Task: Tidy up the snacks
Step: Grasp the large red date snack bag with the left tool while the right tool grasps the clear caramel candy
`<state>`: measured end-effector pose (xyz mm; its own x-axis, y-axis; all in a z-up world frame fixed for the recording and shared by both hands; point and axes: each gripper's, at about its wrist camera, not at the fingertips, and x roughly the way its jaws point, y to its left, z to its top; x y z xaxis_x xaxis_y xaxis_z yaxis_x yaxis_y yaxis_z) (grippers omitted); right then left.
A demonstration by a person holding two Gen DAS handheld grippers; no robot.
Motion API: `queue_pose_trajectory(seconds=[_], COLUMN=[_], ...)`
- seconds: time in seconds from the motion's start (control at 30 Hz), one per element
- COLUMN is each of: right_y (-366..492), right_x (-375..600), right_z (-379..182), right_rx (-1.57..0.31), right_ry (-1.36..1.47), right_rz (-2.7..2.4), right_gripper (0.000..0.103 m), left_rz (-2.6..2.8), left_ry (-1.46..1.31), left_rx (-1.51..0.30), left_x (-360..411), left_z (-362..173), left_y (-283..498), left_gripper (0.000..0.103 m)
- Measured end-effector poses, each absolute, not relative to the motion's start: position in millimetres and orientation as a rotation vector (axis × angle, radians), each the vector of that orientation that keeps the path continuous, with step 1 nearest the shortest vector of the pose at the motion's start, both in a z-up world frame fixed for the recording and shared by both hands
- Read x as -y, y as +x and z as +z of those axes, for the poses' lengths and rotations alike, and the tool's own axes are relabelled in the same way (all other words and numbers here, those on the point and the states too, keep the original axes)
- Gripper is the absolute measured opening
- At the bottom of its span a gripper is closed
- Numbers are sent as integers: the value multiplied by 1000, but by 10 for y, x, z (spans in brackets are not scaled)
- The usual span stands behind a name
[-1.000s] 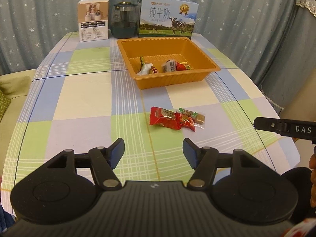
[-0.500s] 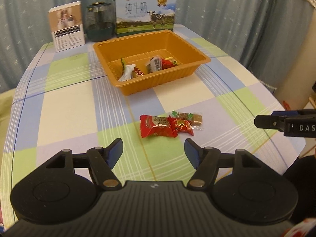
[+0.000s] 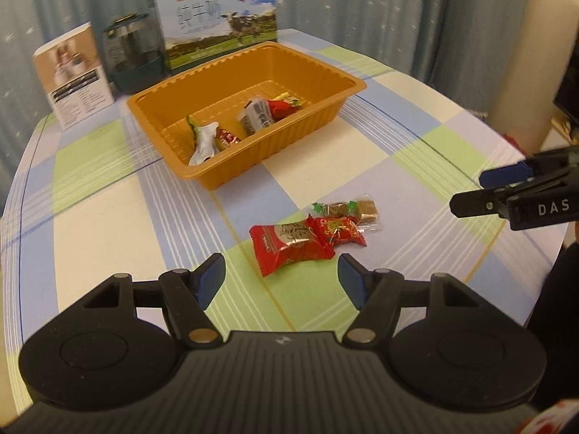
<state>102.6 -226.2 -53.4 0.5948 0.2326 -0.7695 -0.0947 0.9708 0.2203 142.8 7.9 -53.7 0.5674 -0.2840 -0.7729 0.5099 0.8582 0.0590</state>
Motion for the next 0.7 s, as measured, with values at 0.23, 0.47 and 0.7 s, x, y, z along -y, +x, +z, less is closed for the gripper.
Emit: queue_pose_trajectory(seconds=[0.23, 0.47, 0.7], right_y=[1210, 1317, 1407], right_x=[2185, 2053, 2027], right_z=[-693, -798, -867], right_rx=[-943, -957, -964], right_ry=[80, 1, -40], right_rz=[235, 284, 301], right_gripper=[65, 65, 65], left_rz=[-591, -748, -838], left_ry=[576, 752, 804], left_rx=[-799, -789, -827], left_x=[113, 273, 406], left_z=[-720, -889, -919], left_y=[1569, 1699, 1894], left_gripper=[66, 66, 65])
